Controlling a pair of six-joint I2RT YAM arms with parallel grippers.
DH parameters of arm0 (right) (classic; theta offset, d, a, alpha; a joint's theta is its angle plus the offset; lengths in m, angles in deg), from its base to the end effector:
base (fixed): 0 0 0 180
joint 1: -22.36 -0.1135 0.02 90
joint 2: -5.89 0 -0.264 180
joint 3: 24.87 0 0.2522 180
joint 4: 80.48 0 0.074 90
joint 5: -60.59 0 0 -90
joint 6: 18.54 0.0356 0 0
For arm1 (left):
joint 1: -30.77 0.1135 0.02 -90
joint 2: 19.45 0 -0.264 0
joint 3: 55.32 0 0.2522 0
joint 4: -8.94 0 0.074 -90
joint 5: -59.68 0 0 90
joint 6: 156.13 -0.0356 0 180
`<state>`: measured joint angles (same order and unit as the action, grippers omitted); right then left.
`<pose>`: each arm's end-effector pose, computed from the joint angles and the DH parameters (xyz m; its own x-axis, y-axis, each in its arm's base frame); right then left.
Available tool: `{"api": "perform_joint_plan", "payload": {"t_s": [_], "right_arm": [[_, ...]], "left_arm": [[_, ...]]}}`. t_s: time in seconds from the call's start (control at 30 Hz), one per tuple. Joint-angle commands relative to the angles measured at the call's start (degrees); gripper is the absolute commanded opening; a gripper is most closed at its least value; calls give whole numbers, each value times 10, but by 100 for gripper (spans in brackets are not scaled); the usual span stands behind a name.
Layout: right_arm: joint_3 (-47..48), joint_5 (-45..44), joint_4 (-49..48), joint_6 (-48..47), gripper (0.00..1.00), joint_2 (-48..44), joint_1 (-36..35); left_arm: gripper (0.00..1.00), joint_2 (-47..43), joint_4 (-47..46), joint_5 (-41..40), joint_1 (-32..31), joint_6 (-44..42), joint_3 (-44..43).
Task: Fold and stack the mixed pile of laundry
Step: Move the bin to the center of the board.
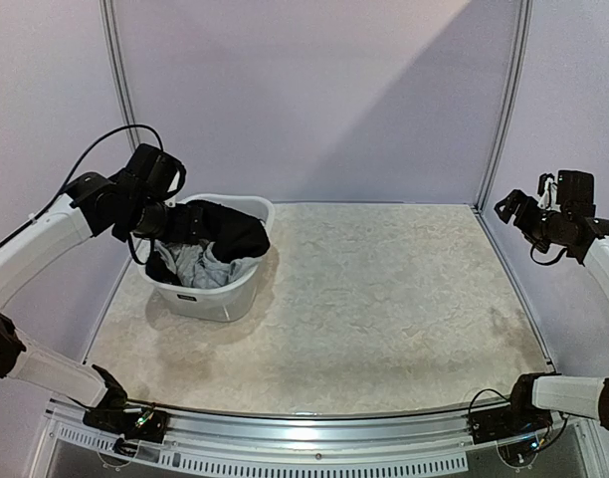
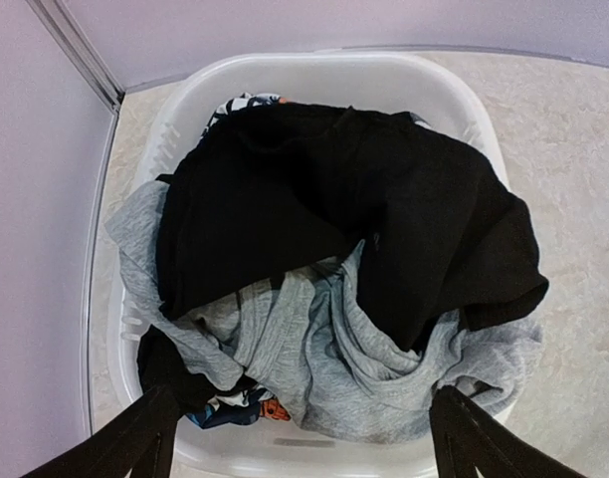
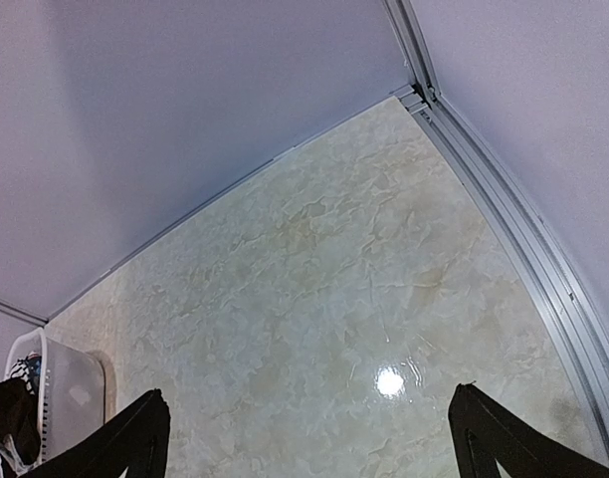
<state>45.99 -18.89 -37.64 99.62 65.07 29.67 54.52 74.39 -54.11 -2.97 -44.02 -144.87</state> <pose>0.2240 -0.0222 0.3349 -0.4666 0.5277 -0.7099 0.2159 0.8462 0.4871 0.2231 -0.1318 0.3535 -0.6990 0.0527 -0.7132 0.0312 0.9986 0.0432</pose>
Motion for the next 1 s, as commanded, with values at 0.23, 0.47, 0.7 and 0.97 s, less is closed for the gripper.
{"api": "perform_joint_plan", "payload": {"t_s": [0.23,0.47,0.7,0.97], "right_arm": [[14,-49,54,-1,99,17,3],[26,-63,91,-19,99,30,4],[28,-74,105,-39,99,20,4],[33,-74,114,-44,99,27,4]], "left_arm": [[90,87,30,-25,-63,-32,-79],[90,174,51,-28,-76,-15,-137],[89,217,42,-10,-96,-6,-162],[88,267,39,16,-131,20,-163]]}}
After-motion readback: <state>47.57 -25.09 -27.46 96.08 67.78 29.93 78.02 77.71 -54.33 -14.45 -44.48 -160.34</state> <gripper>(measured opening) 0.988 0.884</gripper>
